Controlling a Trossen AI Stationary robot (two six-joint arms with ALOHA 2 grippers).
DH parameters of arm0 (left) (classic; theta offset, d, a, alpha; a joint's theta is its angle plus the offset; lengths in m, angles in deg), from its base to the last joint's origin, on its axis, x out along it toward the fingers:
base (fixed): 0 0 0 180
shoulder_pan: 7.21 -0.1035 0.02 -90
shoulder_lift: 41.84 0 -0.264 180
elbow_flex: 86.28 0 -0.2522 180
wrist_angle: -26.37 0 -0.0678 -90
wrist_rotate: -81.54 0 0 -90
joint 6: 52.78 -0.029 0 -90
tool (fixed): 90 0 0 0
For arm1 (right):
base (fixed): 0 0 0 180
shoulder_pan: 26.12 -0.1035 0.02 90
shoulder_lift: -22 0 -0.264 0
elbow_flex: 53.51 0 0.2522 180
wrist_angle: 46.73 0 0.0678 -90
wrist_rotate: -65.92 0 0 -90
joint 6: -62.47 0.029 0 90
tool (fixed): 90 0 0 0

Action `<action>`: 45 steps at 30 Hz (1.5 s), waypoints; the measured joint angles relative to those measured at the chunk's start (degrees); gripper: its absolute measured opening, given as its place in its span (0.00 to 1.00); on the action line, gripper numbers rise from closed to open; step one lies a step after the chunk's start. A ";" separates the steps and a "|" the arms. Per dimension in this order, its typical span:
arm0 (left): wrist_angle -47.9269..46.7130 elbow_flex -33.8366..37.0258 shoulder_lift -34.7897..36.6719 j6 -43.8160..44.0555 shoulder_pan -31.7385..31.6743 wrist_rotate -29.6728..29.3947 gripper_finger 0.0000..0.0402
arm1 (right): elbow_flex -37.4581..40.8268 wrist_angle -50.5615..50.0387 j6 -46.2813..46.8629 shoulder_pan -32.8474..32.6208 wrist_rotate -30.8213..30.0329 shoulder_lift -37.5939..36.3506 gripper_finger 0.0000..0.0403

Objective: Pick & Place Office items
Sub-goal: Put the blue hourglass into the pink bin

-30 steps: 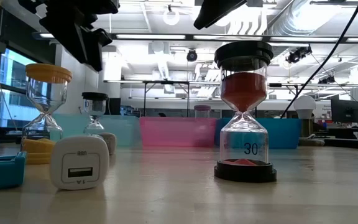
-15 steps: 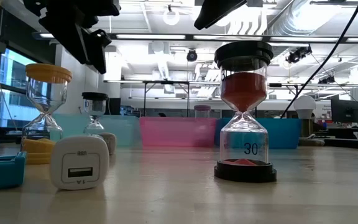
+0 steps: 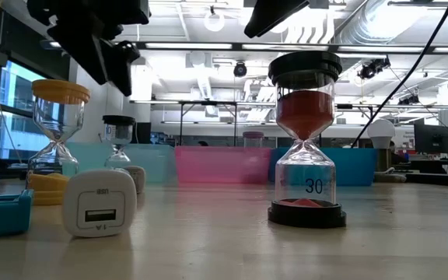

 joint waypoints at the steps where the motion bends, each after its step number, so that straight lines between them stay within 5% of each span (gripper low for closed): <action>1: 0.15 0.42 0.00 -0.51 0.02 0.09 0.80 | 0.00 0.00 0.05 0.00 0.00 0.00 0.91; 26: 7.11 5.34 -0.04 0.34 -1.73 -4.12 0.79 | 0.01 0.02 0.27 -0.02 0.04 0.00 0.91; 45: 8.54 6.87 -0.06 0.91 -3.20 -1.10 0.79 | 0.00 0.02 0.08 0.20 1.18 0.00 0.91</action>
